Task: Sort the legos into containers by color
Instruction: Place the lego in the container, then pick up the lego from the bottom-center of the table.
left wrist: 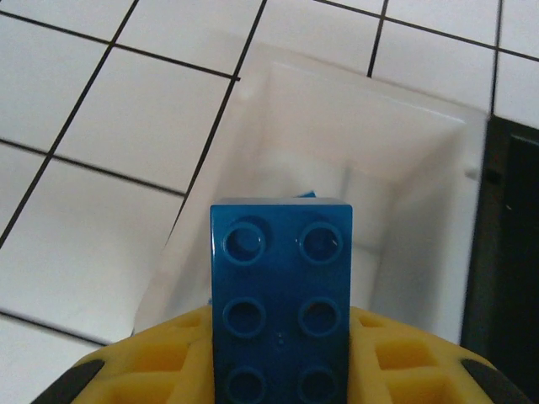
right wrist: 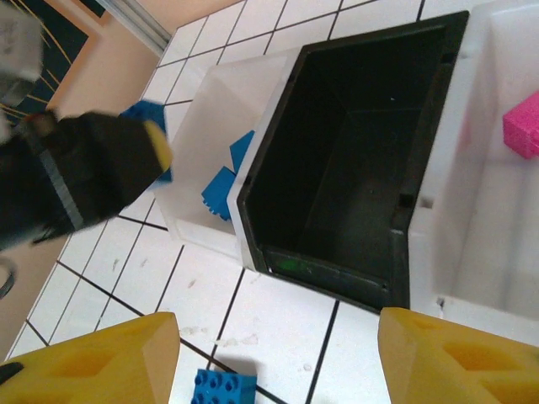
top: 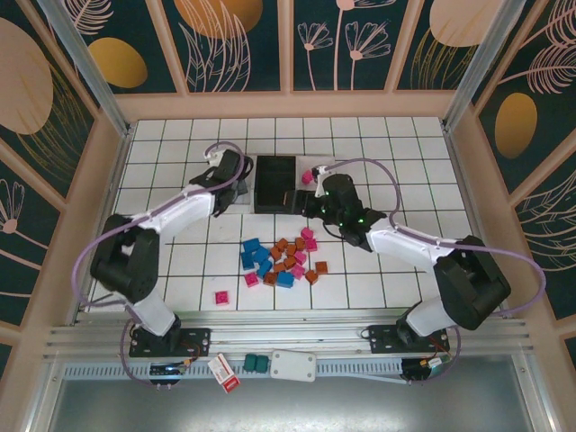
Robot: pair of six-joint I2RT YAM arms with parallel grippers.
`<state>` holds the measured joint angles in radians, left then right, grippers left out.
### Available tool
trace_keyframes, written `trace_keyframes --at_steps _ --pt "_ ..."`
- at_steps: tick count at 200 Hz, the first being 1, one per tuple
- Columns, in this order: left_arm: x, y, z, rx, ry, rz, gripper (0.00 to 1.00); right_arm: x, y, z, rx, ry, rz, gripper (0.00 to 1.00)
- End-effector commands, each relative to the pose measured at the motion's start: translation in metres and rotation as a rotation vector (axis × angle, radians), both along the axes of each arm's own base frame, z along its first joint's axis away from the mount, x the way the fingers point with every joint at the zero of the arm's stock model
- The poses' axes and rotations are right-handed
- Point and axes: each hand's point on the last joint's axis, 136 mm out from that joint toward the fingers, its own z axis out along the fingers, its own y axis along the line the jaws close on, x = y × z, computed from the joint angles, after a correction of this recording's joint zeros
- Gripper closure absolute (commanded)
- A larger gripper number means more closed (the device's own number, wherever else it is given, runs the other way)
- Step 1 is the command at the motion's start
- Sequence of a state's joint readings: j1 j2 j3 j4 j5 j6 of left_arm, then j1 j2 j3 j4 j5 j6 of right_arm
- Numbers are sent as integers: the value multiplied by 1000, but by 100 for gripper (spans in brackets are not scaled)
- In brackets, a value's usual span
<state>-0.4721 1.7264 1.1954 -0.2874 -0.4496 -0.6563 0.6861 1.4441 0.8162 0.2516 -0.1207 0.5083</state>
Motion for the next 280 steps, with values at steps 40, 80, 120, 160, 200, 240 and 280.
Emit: trace_keyframes --at_steps 40,80,120,160,200,240,280 --pt "50 -9 -5 -8 -19 -12 49 -25 -34 -22 -68 72 -54 34" --pt "46 -27 46 -137 -106 -72 24 -39 -50 -44 -122 132 -64 33" --pt "-14 -48 107 -318 -237 -205 2 -58 -61 -71 -185 217 -42 34" --pt "-94 -47 84 -389 -210 -270 1 -87 -80 -103 -275 325 -37 36" --pt "-139 -23 34 -429 -146 -241 1 -104 -78 -115 -278 359 -6 41" --pt "-159 -6 9 -431 -126 -199 1 -122 -75 -136 -396 389 14 41" --pt "-163 -2 -3 -411 -92 -185 1 -127 -88 -149 -488 414 -43 45"
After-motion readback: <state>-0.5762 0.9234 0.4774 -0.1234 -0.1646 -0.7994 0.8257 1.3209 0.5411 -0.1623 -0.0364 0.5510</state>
